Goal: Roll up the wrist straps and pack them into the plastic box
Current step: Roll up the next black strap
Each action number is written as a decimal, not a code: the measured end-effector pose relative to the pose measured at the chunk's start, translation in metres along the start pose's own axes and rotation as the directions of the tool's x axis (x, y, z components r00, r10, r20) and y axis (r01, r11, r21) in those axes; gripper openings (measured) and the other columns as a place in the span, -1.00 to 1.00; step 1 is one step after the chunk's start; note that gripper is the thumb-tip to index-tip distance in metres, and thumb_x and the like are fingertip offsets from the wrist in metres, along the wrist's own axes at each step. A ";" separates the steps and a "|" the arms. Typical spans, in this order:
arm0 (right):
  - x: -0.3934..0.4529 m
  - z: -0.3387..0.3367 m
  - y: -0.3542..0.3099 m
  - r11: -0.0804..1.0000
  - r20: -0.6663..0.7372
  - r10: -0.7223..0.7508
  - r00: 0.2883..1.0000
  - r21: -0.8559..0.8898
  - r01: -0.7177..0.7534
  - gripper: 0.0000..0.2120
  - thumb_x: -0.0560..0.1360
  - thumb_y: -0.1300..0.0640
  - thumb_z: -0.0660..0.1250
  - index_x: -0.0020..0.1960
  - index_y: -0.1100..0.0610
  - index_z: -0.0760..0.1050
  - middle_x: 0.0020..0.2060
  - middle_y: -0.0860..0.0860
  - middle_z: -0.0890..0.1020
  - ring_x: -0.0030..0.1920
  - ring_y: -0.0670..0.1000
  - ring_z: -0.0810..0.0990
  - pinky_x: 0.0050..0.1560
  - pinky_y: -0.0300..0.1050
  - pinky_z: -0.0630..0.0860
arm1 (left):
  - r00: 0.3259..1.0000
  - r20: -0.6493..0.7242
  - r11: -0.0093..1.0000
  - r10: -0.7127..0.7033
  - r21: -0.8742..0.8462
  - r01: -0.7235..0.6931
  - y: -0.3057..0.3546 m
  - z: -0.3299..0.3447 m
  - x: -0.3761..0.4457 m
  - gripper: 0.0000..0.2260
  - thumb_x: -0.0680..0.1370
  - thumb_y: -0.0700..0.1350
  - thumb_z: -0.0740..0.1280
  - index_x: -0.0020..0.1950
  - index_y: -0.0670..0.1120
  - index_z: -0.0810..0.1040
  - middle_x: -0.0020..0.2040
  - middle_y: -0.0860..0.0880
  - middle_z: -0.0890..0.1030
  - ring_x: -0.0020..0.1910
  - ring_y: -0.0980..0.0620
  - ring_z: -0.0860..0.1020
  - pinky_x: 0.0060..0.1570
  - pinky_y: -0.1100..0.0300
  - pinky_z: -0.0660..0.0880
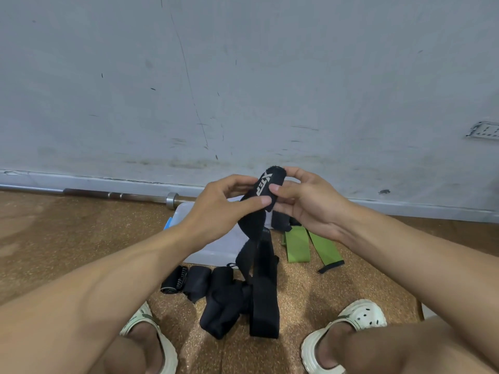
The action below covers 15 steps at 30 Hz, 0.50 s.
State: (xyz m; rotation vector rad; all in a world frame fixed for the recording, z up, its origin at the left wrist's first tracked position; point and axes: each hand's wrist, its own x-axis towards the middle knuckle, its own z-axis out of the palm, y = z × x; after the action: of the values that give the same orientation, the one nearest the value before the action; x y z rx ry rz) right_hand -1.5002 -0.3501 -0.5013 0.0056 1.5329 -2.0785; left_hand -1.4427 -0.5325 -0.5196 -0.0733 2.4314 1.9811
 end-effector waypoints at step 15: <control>-0.006 -0.013 -0.009 0.656 0.027 -0.318 0.948 -0.716 0.240 -0.57 0.35 0.03 0.65 0.17 -0.12 0.63 0.01 -0.10 0.65 -0.14 -0.05 0.64 0.09 -0.04 0.64 | 0.996 0.088 0.996 0.014 -0.092 -0.006 0.000 -0.016 0.009 -0.58 0.53 -0.37 0.45 0.29 0.01 0.56 0.08 -0.12 0.73 0.07 -0.06 0.70 0.16 0.14 0.59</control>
State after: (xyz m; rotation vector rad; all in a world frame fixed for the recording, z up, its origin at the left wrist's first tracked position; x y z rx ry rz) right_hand -1.5035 -0.3346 -0.4958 -0.4515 2.4498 -1.5488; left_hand -1.4510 -0.5481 -0.5164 0.0262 2.2914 2.0530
